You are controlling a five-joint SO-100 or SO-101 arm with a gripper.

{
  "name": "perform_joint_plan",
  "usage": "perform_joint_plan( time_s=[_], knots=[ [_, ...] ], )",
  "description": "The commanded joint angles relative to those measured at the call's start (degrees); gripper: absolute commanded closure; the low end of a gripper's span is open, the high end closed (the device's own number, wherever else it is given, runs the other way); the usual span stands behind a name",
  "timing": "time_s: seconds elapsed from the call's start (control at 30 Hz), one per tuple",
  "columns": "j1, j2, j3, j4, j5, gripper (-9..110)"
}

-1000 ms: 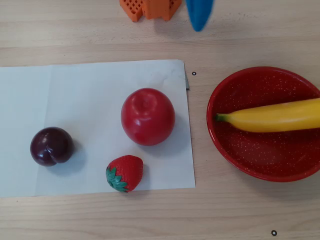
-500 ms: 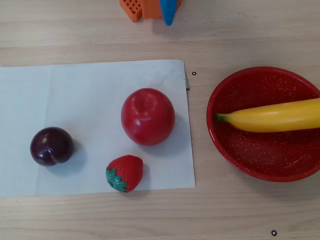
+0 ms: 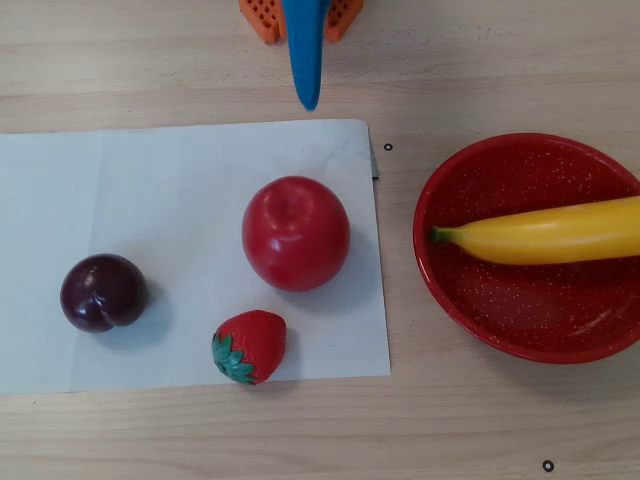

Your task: Grasp the banana and put it in the red bowl

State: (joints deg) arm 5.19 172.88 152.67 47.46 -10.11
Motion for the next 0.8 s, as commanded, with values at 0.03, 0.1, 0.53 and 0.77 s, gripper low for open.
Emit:
perform_joint_plan(
  time_s=[0.03, 0.1, 0.53, 0.77],
  knots=[
    [-2.6, 5.4, 4.3, -5.4, -0.3, 101],
    [-2.4, 7.4, 8.5, -7.6, -0.3, 101],
    [-2.5, 15.8, 27.2, -11.3, -0.4, 101],
    [-2.0, 15.8, 27.2, -1.8, -3.4, 101]
  ],
)
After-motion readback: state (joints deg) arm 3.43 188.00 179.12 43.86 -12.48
